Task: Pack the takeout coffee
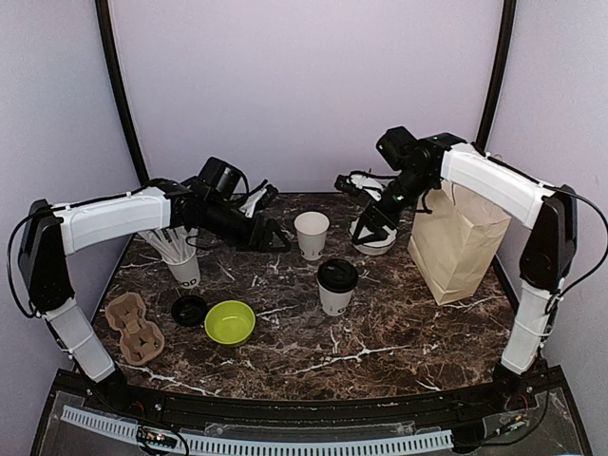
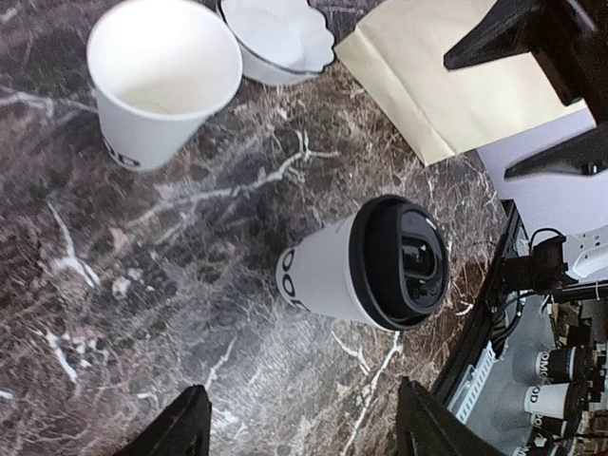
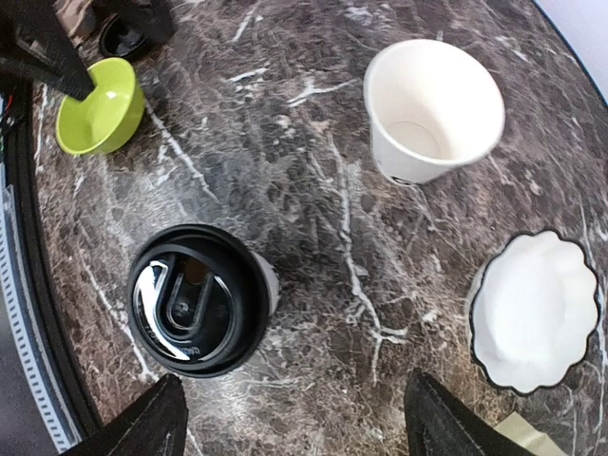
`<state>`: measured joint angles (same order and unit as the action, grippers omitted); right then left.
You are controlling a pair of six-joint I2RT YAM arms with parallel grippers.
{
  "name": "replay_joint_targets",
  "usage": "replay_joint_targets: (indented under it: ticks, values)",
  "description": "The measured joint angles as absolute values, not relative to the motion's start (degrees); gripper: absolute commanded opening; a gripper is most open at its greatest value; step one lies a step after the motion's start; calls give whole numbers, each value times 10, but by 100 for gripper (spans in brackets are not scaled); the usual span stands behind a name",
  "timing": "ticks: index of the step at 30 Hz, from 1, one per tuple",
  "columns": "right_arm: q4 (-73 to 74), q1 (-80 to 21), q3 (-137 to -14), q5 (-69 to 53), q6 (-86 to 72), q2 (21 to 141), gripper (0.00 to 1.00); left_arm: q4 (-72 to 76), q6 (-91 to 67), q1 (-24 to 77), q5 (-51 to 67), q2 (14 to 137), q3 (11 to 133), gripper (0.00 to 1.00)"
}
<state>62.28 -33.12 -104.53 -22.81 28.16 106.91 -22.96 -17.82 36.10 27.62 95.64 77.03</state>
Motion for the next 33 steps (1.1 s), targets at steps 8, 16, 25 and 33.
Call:
replay_joint_targets:
  ticks: [8, 16, 25, 33]
  values:
    - [517, -298, -902, -260, 150, 1045, 51, -244, -234, 390, 335, 1004, 780, 60]
    - [496, -300, -866, -302, 108, 1052, 40, -206, -288, 400, 381, 1038, 780, 54]
    - [497, -300, -860, -341, 104, 1063, 46, -193, -306, 402, 397, 1075, 797, 48]
    - [497, -300, -860, -354, 104, 1067, 48, -179, -311, 404, 411, 1091, 809, 43]
